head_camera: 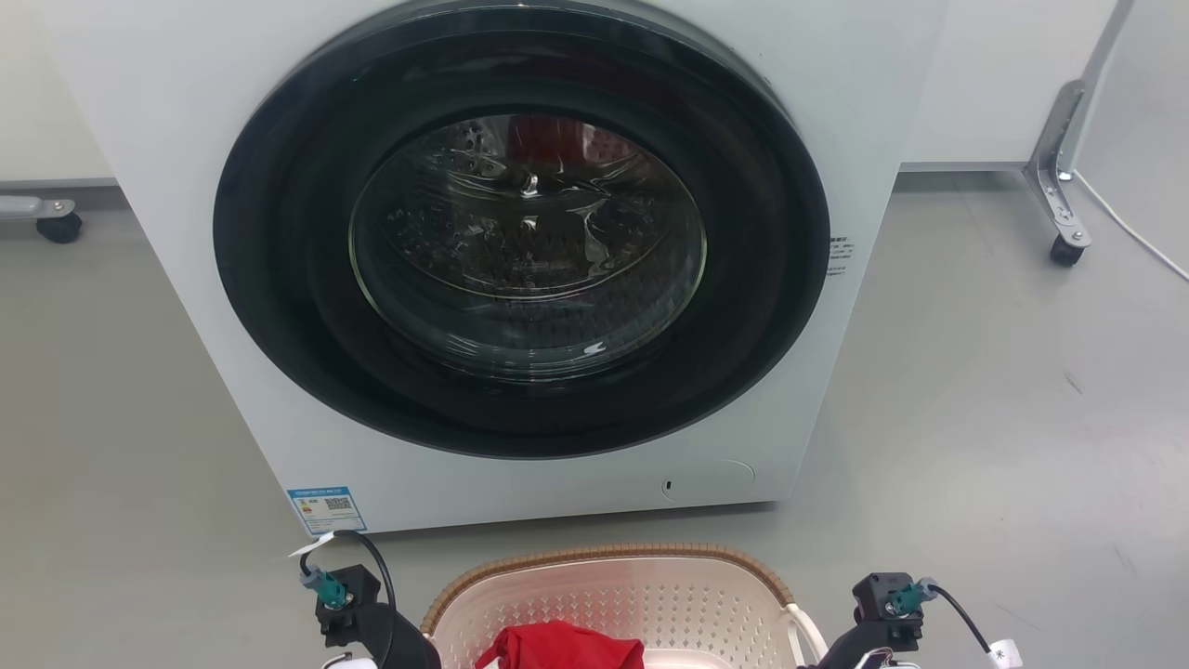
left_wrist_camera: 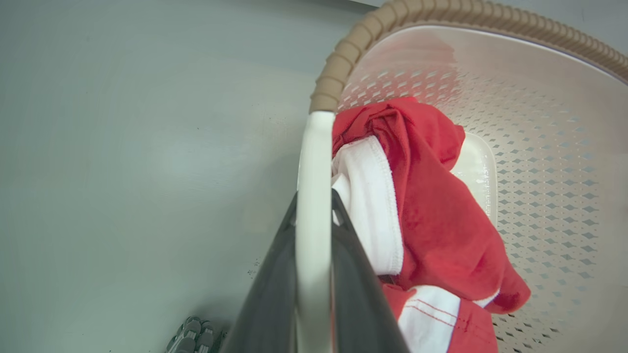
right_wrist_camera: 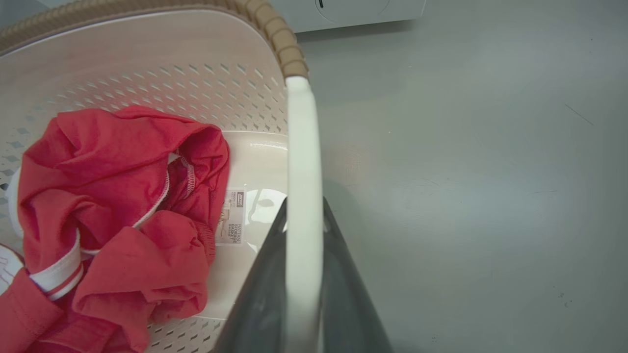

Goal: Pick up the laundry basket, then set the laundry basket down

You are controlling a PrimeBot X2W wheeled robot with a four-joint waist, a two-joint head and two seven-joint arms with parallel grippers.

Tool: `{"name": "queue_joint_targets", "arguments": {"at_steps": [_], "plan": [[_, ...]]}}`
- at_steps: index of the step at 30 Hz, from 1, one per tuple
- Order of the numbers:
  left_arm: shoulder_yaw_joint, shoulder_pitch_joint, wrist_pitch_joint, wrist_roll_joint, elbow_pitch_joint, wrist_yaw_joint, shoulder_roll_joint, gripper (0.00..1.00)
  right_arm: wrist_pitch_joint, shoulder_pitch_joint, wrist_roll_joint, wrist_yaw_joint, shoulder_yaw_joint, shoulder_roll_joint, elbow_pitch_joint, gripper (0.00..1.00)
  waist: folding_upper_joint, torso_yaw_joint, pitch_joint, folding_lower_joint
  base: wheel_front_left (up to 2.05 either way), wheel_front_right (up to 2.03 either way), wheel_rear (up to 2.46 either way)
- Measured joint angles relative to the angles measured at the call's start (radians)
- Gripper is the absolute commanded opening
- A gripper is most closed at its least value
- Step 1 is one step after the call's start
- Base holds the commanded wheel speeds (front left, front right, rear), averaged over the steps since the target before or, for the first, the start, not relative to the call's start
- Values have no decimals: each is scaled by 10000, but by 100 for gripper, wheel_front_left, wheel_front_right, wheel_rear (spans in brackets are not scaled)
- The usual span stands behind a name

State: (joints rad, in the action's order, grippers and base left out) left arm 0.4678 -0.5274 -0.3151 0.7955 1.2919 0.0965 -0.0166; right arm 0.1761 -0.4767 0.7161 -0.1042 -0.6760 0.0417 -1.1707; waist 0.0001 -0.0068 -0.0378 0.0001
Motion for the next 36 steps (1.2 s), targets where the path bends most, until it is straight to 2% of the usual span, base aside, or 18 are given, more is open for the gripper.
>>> {"name": "queue_joint_targets", "arguments": {"at_steps": [36], "plan": [[130,35,58,44,36,-58,-8,0,-12,-38,685,151,-614,4,-75,0,0,-86,85,0,0,0,0]]}}
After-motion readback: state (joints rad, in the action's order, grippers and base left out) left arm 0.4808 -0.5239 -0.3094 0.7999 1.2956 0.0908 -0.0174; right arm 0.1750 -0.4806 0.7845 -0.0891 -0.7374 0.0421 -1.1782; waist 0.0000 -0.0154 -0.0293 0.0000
